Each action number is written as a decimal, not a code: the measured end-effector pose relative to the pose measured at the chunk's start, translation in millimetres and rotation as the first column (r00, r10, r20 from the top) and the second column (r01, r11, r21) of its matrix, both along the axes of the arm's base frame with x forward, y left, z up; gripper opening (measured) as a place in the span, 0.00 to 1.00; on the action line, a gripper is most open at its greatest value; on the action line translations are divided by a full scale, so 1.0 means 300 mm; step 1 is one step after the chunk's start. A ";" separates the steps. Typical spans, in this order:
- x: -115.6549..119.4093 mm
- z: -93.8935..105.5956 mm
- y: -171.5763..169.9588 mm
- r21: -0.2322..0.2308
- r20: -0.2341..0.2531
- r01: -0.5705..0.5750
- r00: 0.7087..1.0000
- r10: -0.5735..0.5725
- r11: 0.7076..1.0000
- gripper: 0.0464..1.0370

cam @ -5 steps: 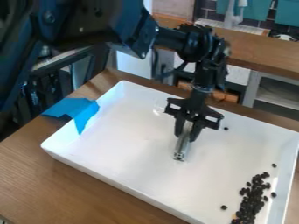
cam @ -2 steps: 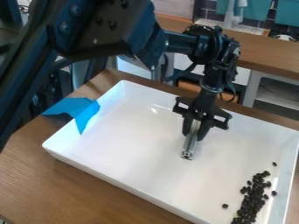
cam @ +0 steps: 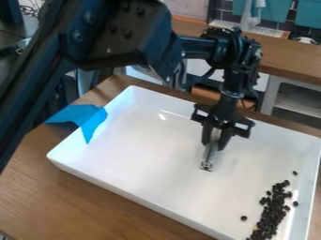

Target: Sweep into pile

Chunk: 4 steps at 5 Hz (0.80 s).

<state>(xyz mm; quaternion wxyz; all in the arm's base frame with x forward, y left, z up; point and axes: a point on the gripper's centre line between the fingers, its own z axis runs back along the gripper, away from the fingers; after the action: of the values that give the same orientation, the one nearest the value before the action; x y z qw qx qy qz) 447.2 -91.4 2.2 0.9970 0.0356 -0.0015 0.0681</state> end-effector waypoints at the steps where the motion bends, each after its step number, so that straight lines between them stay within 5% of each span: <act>1: -0.022 0.009 -0.127 -0.037 0.003 0.122 0.993 -0.122 0.992 0.31; 4: -0.042 0.002 -0.204 -0.097 0.018 0.340 0.940 -0.340 0.935 0.31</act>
<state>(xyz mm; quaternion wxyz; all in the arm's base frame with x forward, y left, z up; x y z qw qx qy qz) 434.7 -152.4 2.8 0.9943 -0.0144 -0.0046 -0.1051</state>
